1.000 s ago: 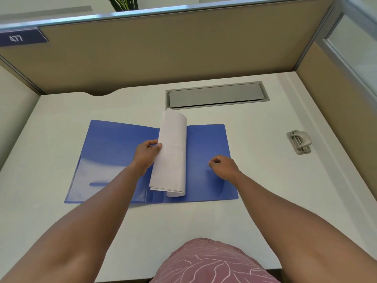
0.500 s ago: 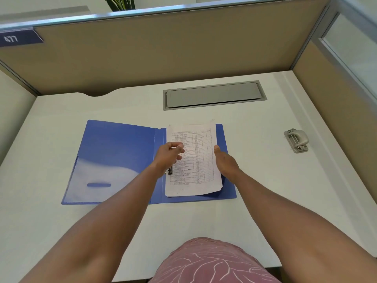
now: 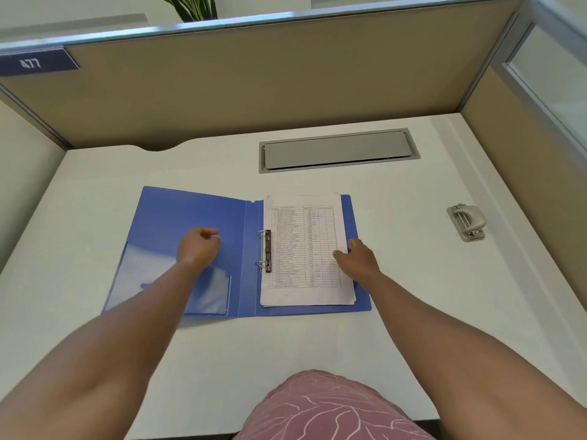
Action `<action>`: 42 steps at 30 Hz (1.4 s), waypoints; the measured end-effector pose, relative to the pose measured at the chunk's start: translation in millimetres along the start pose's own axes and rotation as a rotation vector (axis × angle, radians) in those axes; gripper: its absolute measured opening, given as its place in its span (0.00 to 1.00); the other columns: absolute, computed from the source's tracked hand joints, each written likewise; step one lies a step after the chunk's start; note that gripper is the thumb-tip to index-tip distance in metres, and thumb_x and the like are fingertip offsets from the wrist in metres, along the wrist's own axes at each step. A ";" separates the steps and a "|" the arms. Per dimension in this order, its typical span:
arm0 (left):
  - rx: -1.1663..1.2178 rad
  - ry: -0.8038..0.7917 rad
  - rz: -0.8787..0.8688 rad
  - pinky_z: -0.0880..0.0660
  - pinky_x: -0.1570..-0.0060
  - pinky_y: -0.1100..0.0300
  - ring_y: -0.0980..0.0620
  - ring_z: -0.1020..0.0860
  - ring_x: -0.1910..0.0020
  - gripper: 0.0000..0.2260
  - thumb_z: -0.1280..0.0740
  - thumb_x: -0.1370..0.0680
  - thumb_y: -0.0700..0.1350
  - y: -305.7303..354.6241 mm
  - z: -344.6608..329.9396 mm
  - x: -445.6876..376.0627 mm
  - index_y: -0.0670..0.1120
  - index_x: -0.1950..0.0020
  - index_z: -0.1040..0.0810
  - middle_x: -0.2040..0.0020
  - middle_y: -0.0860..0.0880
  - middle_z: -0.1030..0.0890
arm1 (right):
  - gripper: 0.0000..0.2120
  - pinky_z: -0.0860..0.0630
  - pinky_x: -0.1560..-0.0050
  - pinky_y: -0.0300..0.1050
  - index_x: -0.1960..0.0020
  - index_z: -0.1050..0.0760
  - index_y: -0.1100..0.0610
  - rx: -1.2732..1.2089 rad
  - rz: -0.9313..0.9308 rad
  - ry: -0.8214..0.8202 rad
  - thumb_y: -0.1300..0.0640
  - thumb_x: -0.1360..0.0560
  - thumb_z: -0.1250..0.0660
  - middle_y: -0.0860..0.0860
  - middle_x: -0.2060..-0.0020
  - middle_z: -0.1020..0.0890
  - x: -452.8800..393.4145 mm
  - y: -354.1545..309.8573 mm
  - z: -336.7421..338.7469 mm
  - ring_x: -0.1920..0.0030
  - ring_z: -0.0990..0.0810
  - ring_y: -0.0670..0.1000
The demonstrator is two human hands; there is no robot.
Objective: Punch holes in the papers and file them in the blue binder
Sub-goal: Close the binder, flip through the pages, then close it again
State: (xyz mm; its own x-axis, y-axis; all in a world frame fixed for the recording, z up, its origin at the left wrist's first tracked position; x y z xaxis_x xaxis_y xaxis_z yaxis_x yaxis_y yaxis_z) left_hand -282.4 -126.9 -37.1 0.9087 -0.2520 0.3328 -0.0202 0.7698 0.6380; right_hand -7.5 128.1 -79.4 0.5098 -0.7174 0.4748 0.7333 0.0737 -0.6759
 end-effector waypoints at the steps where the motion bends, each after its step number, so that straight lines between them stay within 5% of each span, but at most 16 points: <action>1: -0.038 0.036 0.009 0.27 0.50 0.56 0.47 0.23 0.51 0.13 0.33 0.23 0.45 -5.7 13.1 -4.3 0.49 0.38 0.21 0.44 0.47 0.20 | 0.07 0.33 0.65 0.40 0.55 0.34 0.53 -0.001 -0.007 -0.003 0.53 0.24 0.36 0.47 0.59 0.27 -0.9 0.9 -1.0 0.58 0.27 0.49; 6: -0.190 0.185 0.123 0.24 0.44 0.47 0.40 0.28 0.36 0.17 0.34 0.27 0.47 -34.6 67.5 -20.9 0.51 0.38 0.22 0.36 0.42 0.27 | 0.21 0.24 0.48 0.46 0.40 0.30 0.58 0.015 -0.049 -0.040 0.49 0.28 0.35 0.50 0.42 0.22 -3.5 4.7 -7.4 0.45 0.23 0.52; 11: -0.220 0.339 0.267 0.29 0.37 0.44 0.41 0.35 0.31 0.22 0.34 0.27 0.44 -47.7 100.9 -19.0 0.49 0.32 0.27 0.33 0.41 0.31 | 0.33 0.29 0.36 0.47 0.24 0.40 0.58 0.075 -0.063 -0.056 0.50 0.25 0.35 0.52 0.30 0.30 2.2 -2.0 -9.2 0.33 0.28 0.54; 18: -0.113 0.322 0.357 0.32 0.34 0.42 0.40 0.35 0.30 0.31 0.32 0.27 0.48 -69.0 112.8 -18.1 0.43 0.27 0.38 0.31 0.41 0.28 | 0.35 0.32 0.33 0.49 0.22 0.44 0.57 0.118 -0.078 -0.061 0.49 0.24 0.35 0.53 0.25 0.35 -0.4 -1.5 -12.9 0.28 0.33 0.55; 29: -0.058 0.229 0.396 0.25 0.43 0.45 0.37 0.25 0.41 0.29 0.35 0.25 0.50 -67.6 109.9 -9.7 0.42 0.28 0.40 0.40 0.42 0.25 | 0.35 0.32 0.32 0.48 0.22 0.44 0.59 0.154 -0.073 -0.076 0.49 0.24 0.35 0.54 0.26 0.35 -1.0 -1.1 -15.5 0.28 0.33 0.55; 34: -0.065 0.263 0.371 0.26 0.43 0.45 0.38 0.27 0.38 0.27 0.35 0.26 0.53 -55.7 117.0 -4.8 0.40 0.31 0.34 0.38 0.41 0.24 | 0.35 0.32 0.33 0.47 0.22 0.45 0.58 0.151 -0.073 -0.089 0.49 0.23 0.35 0.53 0.25 0.37 -0.4 -1.6 -16.6 0.28 0.33 0.55; 42: -0.109 0.341 0.347 0.27 0.41 0.40 0.36 0.22 0.45 0.33 0.47 0.29 0.67 -34.8 145.8 -14.5 0.40 0.44 0.23 0.49 0.40 0.19 | 0.36 0.33 0.32 0.48 0.22 0.45 0.59 0.150 -0.064 -0.119 0.48 0.23 0.34 0.54 0.24 0.38 0.9 -1.3 -16.3 0.27 0.34 0.56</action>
State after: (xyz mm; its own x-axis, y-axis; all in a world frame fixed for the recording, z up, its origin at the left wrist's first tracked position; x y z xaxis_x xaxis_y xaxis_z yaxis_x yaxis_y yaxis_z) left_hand -355.7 -235.6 37.2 0.9412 0.2216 0.2552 -0.3181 0.8358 0.4475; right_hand -15.4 116.1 -87.3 0.5026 -0.6378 0.5836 0.8202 0.1386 -0.5550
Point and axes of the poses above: each hand's wrist, its own x-axis away from the middle knuckle, its own z-axis out of the back of the hand, y = z × x, the point moved 6 cm from there along -x, towards the middle knuckle
